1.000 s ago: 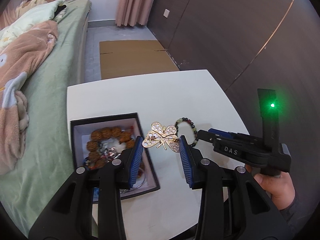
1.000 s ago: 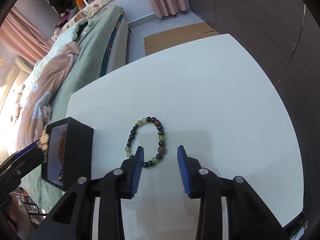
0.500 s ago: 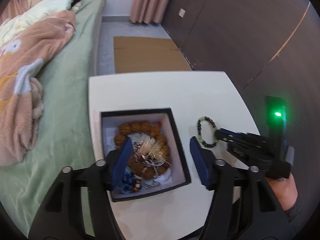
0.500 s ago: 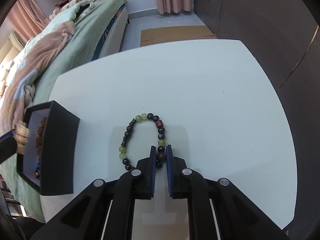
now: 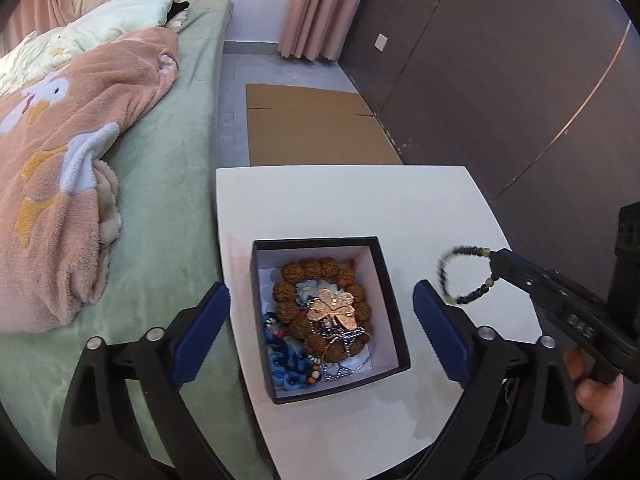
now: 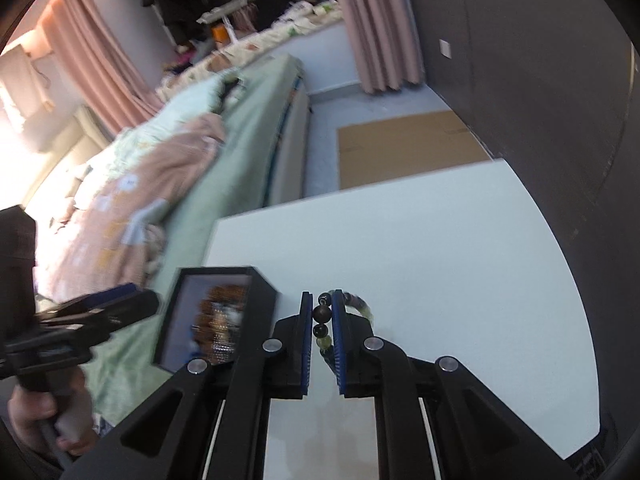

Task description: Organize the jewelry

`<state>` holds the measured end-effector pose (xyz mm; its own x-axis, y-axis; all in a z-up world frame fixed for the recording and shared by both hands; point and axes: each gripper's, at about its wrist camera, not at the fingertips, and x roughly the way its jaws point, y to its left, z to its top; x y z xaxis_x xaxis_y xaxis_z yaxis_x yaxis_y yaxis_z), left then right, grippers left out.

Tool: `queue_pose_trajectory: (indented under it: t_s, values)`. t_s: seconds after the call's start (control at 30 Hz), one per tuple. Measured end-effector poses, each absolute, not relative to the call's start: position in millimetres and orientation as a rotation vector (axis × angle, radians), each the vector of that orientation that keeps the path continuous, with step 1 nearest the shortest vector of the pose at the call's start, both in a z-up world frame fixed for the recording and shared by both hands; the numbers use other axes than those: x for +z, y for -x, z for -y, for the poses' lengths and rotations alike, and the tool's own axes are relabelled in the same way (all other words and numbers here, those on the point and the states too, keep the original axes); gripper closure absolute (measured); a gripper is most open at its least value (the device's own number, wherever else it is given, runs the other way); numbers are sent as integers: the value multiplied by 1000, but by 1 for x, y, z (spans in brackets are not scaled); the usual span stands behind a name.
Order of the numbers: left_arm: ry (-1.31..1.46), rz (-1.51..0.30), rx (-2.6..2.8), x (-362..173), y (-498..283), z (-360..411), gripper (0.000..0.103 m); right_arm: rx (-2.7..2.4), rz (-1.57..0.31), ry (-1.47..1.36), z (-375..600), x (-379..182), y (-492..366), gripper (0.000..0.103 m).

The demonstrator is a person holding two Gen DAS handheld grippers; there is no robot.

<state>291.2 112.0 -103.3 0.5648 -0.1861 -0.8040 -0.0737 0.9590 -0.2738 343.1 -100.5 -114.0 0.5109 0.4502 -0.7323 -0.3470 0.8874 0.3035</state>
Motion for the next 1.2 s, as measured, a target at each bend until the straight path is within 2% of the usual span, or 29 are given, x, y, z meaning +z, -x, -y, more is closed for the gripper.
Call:
queue_pose_trajectory:
  t_s: [0.53,0.6,0.63,0.67,0.7,1.03,1.2]
  values:
    - [307,-956,-32,-105,-275,-155,5,667,-850,-146,35,-90,-325,93]
    - [311,-953,-21,-105,-274,-160,5,679,-862,-142,26,-92,-327,89]
    - [313,-952,-18,-105,-274,-162,5,694,-879,-144,22,-95,-329,74]
    - [314,-951,-16,-105,-273,-165,5,696,-877,-147,21,-96,-329,46]
    - [315,-949,-14,-104,-273,-166,5,680,-857,-148,22,-96,-327,43]
    - [300,-907,-51,-83,-263,-156,5,613,-881,-137,49,-93,-320,43]
    - [274,-888,-65,-70,-256,-140,5,550,-894,-149,78,-88,-313,34]
